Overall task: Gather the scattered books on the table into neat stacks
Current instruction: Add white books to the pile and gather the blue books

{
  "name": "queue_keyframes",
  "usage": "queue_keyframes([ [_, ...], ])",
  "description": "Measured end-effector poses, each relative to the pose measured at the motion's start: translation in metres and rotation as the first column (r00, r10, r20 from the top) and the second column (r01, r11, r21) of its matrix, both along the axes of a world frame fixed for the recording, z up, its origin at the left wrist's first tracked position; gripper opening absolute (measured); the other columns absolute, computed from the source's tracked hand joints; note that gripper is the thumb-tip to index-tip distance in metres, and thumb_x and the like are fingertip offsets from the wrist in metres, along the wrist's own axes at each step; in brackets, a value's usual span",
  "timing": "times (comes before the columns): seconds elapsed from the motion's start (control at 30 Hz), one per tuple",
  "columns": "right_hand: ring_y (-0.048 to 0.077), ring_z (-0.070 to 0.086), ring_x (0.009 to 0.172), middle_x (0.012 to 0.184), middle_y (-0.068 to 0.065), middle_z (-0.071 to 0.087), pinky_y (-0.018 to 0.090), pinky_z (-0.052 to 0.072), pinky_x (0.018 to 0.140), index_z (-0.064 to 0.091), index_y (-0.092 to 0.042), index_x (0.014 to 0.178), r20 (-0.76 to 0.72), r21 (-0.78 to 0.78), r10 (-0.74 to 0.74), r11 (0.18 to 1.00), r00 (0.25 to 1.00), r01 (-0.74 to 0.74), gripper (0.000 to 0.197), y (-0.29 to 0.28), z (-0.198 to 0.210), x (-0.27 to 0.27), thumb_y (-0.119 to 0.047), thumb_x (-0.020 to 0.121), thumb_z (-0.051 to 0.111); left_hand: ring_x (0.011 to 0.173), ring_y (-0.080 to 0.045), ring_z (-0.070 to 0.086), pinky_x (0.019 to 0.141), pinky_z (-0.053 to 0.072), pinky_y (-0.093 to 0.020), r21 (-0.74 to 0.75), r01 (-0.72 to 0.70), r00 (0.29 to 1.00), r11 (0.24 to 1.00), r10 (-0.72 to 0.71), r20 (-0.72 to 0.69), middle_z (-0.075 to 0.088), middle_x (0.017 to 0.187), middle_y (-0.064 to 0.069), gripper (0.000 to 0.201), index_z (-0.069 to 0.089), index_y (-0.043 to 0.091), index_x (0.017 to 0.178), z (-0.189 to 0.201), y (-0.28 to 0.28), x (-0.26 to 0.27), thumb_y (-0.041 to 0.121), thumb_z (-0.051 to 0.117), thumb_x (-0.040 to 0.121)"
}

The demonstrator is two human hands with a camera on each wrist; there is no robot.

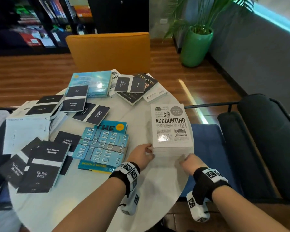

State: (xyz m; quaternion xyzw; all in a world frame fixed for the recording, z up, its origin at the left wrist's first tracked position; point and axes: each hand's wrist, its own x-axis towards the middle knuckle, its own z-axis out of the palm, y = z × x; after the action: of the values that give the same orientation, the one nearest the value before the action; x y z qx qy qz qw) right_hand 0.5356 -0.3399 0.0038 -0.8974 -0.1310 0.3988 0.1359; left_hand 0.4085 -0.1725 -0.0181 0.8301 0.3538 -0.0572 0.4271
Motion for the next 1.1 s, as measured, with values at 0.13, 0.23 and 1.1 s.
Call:
queue_keyframes([
  [0.13,0.024,0.062,0.095,0.094,0.003,0.065,0.030,0.050,0.084,0.060,-0.022,0.083,-0.082,0.027,0.156,0.988,0.984,-0.154,0.015,0.015,0.015,-0.032,-0.021,0.092,0.048,0.083,-0.007,0.061,0.081,0.049,-0.025,-0.047,-0.118,0.990,0.992,0.122,0.073,0.061,0.086,0.018,0.020,0.069,0.025,0.108,0.010,0.003,-0.030,0.035,0.062,0.092],
  [0.23,0.020,0.056,0.069,0.067,-0.002,0.056,0.033,0.050,0.074,0.051,-0.021,0.062,-0.090,0.093,0.220,0.973,0.971,-0.212,0.025,0.043,0.013,-0.053,-0.025,0.087,0.053,0.084,-0.010,0.065,0.084,0.053,-0.031,-0.041,-0.223,0.963,0.974,0.227,0.142,0.065,0.087,0.014,0.020,0.070,0.026,0.100,0.021,0.020,-0.057,0.040,0.057,0.093],
  [1.1,0.037,-0.005,0.146,0.158,-0.003,0.003,0.065,-0.006,0.113,0.035,-0.047,0.129,0.382,-0.032,0.719,0.638,0.581,-0.769,0.073,0.271,0.007,-0.163,-0.049,0.066,0.071,0.136,-0.032,0.037,0.114,0.030,-0.041,0.417,-0.117,0.967,0.901,0.200,-0.159,0.043,0.143,-0.017,0.052,0.048,0.015,0.139,0.027,0.341,-0.088,0.042,0.051,0.094],
])
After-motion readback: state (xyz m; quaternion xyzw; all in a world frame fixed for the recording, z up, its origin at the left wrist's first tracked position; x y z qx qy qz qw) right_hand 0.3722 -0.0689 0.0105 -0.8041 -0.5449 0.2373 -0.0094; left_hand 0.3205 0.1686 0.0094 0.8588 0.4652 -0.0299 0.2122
